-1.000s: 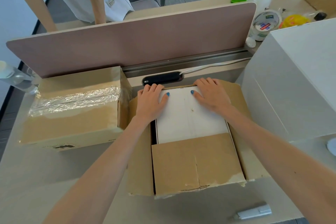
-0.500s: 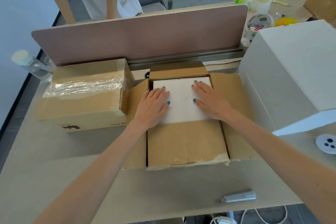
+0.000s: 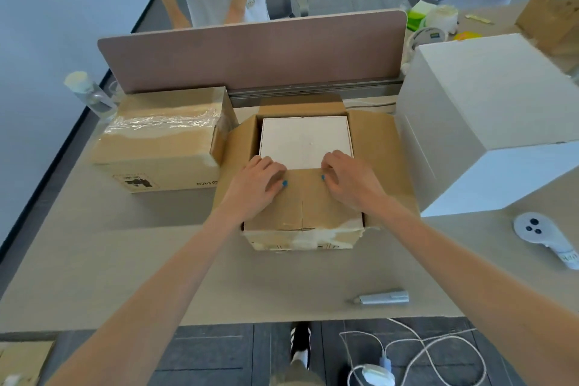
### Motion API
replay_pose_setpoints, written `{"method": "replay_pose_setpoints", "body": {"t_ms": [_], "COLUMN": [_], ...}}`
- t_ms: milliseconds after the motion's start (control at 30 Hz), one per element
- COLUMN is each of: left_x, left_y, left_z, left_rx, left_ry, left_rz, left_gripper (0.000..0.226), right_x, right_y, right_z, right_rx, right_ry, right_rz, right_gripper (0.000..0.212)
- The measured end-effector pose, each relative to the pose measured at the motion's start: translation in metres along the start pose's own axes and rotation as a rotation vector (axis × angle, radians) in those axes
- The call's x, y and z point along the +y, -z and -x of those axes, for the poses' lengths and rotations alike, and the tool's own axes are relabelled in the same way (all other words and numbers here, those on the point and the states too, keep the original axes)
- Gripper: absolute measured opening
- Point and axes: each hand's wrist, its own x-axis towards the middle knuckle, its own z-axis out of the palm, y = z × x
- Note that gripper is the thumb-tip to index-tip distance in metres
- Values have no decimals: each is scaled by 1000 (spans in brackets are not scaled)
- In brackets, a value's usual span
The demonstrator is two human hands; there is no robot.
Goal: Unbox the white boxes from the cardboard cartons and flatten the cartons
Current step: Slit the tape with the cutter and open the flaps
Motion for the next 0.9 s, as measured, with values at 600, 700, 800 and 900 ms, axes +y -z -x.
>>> {"method": "replay_pose_setpoints", "body": {"t_ms": [600,700,800,900], "left_x": [47,42,44,45], "left_y": [65,39,17,-4], "left_z": [88,99,107,107], "left_rx": [-455,-372,-308,-279], "left_ry": [299,308,323,354], "left_rz": [356,195,-21,-93], "left_gripper": [25,55,89,105], "right_x": [-36,-31,-27,-18], "right_y": [61,44,23,-2], "right_z": [70,84,93,98], "right_rx": [-576,-563,-496,-394], "right_ry": [-19,4,49,81], "right_rz": [-223,-54,143,292], "right_gripper": [19,55,89,104]}}
